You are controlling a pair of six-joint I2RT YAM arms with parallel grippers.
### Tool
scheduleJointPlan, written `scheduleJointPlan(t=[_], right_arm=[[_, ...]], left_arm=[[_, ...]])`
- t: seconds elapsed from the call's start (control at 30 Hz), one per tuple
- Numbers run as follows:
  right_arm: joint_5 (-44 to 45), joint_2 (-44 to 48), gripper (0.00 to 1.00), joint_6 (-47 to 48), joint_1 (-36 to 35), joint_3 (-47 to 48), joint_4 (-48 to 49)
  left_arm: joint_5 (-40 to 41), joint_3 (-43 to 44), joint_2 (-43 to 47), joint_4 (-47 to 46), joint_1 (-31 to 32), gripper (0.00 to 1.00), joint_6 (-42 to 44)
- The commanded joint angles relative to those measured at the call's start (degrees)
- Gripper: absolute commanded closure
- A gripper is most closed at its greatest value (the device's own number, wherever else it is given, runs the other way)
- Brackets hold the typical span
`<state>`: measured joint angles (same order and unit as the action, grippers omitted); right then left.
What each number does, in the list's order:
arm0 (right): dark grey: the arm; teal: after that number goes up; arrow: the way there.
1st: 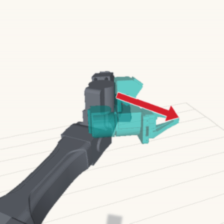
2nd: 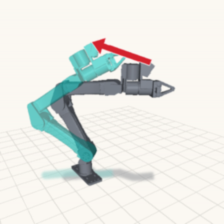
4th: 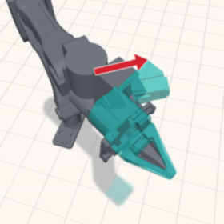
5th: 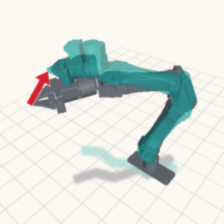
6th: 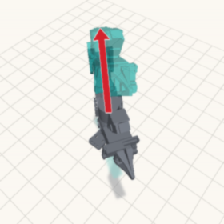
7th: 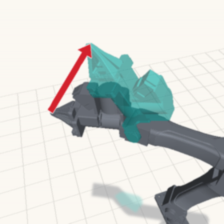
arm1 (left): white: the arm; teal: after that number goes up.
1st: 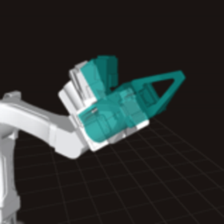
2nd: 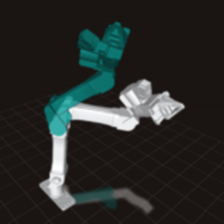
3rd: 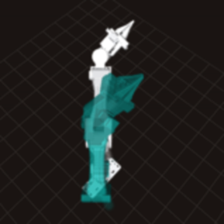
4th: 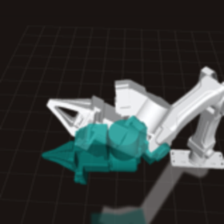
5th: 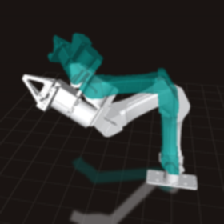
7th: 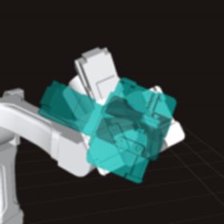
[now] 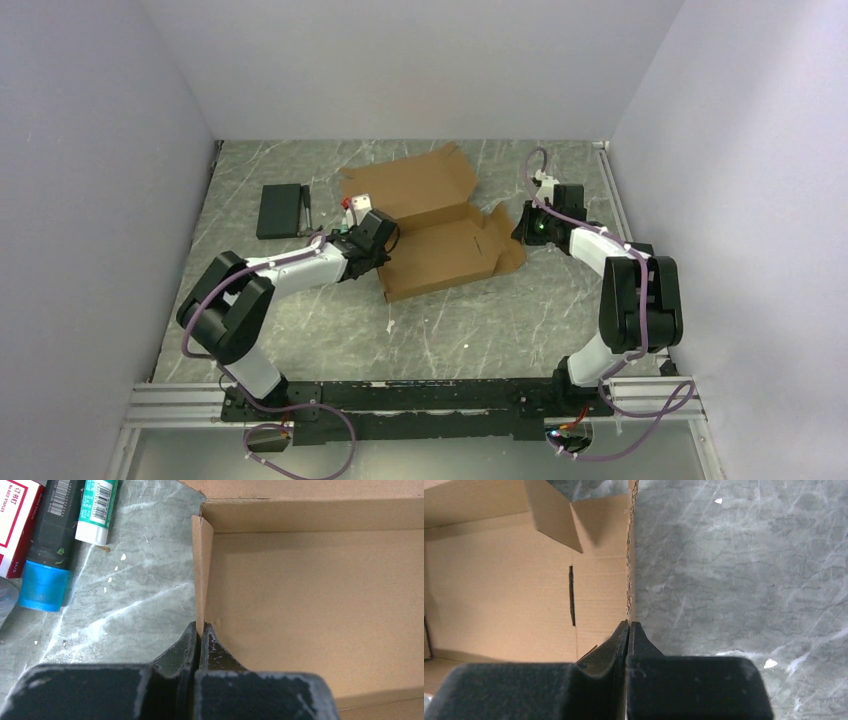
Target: Fold the paper box
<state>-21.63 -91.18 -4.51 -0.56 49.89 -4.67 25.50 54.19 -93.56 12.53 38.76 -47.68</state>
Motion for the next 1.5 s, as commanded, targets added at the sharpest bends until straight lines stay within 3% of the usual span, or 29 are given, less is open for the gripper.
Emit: scheduleJointPlan(t=[0.0, 0.3, 0.87, 1.17, 1.47], right_arm=[[-2.9, 4.7, 1.0, 0.5, 0.2, 1.6, 4.0], [-6.7, 13.0, 1.0, 6.3, -4.5, -0.9, 5.7], [0.0, 7.4, 1.0, 18.2, -15.0, 2.9, -3.5], [-2.4, 4.5, 0.77, 17.5, -14.4, 4.9, -6.7], [-7.7, 1.2, 0.61, 14.8, -12.5, 6.9, -9.3]], left_arm=[[-1.2, -1.4, 2.2, -1.8, 1.4, 1.0, 2.2], [2.1, -0.4, 3.2, -2.8, 4.4, 1.0, 4.9], [2.9, 0.1, 3.9, -3.1, 6.1, 1.0, 5.3], [3.6, -0.1, 3.9, -2.5, 6.3, 1.0, 5.1], [3.4, -0.1, 3.7, -2.5, 6.3, 1.0, 5.1]])
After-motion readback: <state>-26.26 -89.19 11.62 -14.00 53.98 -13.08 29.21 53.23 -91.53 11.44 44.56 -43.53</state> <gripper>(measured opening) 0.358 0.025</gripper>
